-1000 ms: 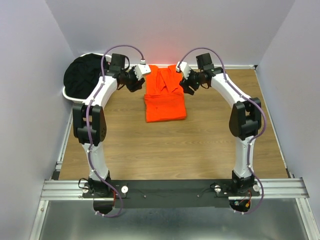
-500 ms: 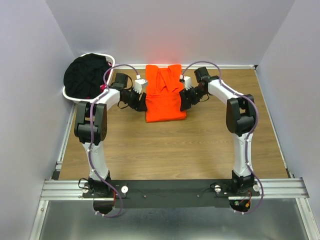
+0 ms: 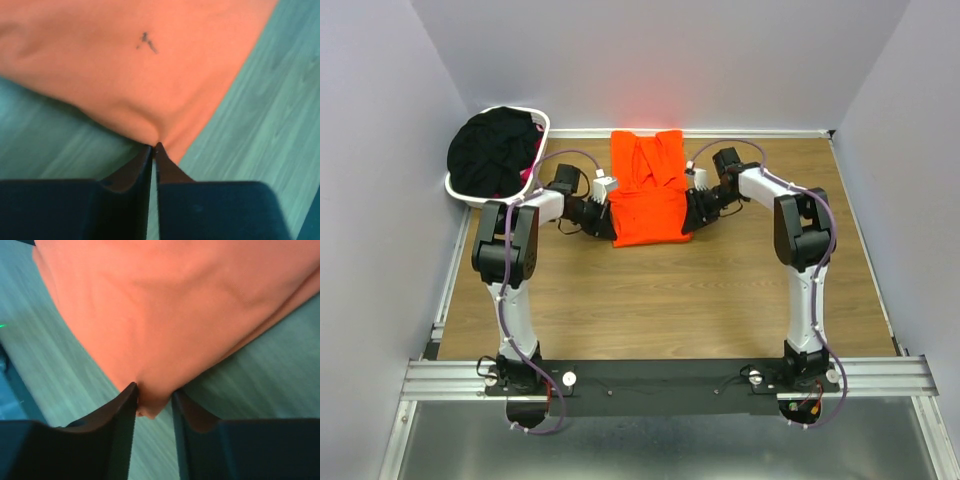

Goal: Fold and stack the t-shirts
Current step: Fold the tshirt

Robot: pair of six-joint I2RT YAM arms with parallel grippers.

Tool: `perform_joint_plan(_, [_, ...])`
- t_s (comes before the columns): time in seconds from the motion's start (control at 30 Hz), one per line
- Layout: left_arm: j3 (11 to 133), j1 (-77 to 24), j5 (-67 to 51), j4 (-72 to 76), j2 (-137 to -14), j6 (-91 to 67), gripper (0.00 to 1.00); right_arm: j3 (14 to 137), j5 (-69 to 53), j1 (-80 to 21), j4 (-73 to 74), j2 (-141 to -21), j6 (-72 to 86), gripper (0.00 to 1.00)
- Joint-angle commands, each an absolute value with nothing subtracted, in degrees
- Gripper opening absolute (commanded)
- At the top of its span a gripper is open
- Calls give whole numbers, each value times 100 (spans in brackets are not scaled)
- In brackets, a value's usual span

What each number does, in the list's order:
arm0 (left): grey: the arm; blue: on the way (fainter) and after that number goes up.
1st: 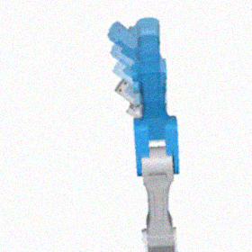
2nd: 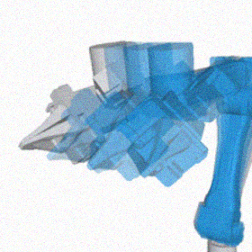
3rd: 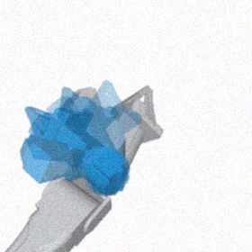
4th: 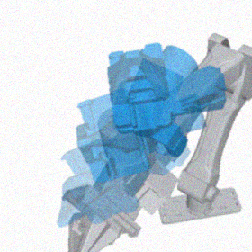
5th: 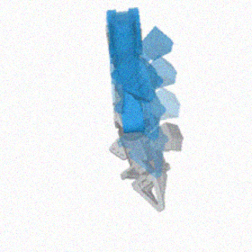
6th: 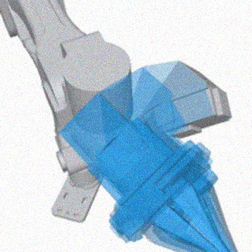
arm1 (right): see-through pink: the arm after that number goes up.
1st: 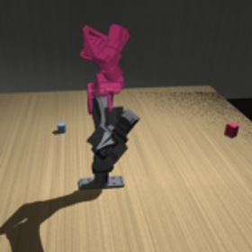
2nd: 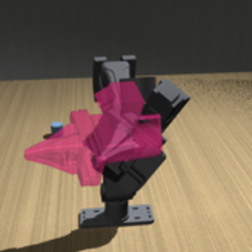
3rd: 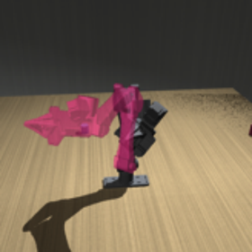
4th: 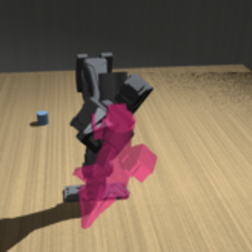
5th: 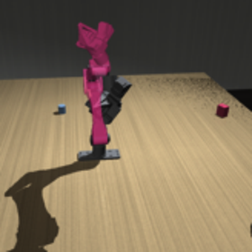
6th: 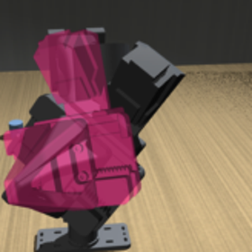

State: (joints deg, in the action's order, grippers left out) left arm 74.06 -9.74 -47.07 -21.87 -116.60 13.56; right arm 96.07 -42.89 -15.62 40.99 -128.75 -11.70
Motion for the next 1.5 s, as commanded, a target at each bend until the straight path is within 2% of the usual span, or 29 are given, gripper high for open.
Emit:
perform_joint_plan(0.0, [7032, -1186, -4729, -2627, -11620, 1590, 0, 9115, -3939, -1582, 4377, -12841, -1142, 35])
perform_joint_plan(0.03, [6962, -1213, -4668, -2671, -11480, 1660, 0, 8940, -3903, -1573, 4386, -12693, -1160, 27])
perform_joint_plan(0.13, [6645, -1344, -4562, -2812, -11190, 1723, 0, 8501, -3631, -1564, 4421, -12368, -1335, 13])
perform_joint_plan(0.23, [6373, -1467, -4483, -2970, -11057, 1705, 0, 8263, -3394, -1556, 4587, -12182, -1573, 8])
perform_joint_plan(0.3, [6293, -1512, -4404, -3119, -10995, 1810, 0, 8113, -3314, -1556, 4737, -12024, -1791, 12])
perform_joint_plan(0.33, [6223, -1512, -4386, -3277, -10934, 1854, 2, 8078, -3235, -1547, 4877, -11963, -1854, 28])
perform_joint_plan(0.4, [6170, -1486, -4281, -3384, -10785, 1977, 14, 8051, -3208, -1512, 5018, -11699, -2091, 42])
perform_joint_plan(0.47, [6170, -1372, -4245, -3471, -10426, 2083, 24, 8094, -3155, -1477, 5185, -11506, -2284, 47])
perform_joint_plan(0.67, [6934, -1239, -3929, -3349, -9984, 2180, 25, 8734, -3181, -1450, 5353, -11126, -2443, 47])
perform_joint_plan(0.93, [7848, -1222, -3920, -2883, -10862, 1688, 40, 10334, -3463, -1450, 5142, -12365, -1969, 47])
perform_joint_plan(1.23, [8401, -1222, -3719, -2733, -11451, 1415, 42, 11556, -3603, -1459, 5036, -13437, -1530, 52])
perform_joint_plan(1.33, [8542, -1222, -3639, -2795, -11592, 1424, 47, 11663, -3656, -1459, 5027, -13622, -1503, 55])
perform_joint_plan(1.47, [8639, -1230, -3612, -2804, -11707, 1380, 47, 11707, -3726, -1450, 4975, -13719, -1468, 55])
